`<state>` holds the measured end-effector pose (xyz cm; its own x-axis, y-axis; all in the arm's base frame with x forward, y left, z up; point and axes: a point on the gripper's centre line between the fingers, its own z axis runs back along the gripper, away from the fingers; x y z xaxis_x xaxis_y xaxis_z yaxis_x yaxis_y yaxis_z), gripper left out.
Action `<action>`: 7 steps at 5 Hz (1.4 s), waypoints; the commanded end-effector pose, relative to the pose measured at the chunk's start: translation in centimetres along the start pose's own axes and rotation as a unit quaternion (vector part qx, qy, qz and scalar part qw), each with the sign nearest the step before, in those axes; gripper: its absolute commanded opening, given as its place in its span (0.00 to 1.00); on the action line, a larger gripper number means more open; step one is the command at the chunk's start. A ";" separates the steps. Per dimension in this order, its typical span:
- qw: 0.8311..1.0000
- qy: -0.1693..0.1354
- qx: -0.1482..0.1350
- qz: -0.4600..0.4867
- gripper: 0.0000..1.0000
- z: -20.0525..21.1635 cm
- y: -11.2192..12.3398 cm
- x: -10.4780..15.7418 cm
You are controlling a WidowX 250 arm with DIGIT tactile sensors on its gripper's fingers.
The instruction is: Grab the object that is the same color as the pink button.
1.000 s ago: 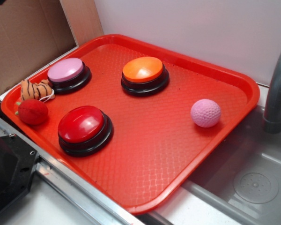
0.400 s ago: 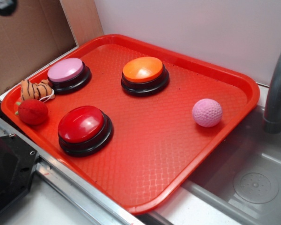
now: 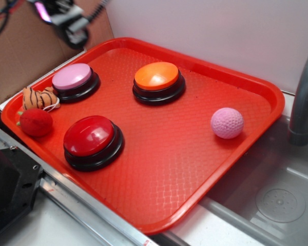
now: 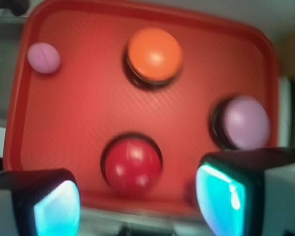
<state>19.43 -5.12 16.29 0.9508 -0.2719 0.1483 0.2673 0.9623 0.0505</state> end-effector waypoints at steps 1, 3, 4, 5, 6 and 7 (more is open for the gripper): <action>0.979 -0.055 -0.026 -0.196 1.00 -7.2 -5.4 7.7; 0.968 -0.041 -0.044 -0.244 1.00 -11.8 -8.4 10.6; 0.957 -0.049 -0.098 -0.270 1.00 -11.4 -9.5 11.0; 0.950 -0.050 -0.133 -0.279 1.00 -11.2 -10.1 11.0; 0.943 -0.044 -0.148 -0.294 1.00 -11.5 -10.5 10.9; 0.942 -0.007 -0.140 -0.305 1.00 -13.0 -11.4 10.7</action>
<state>28.55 -17.57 2.42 0.6243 -0.7695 0.1347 0.7799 0.6041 -0.1638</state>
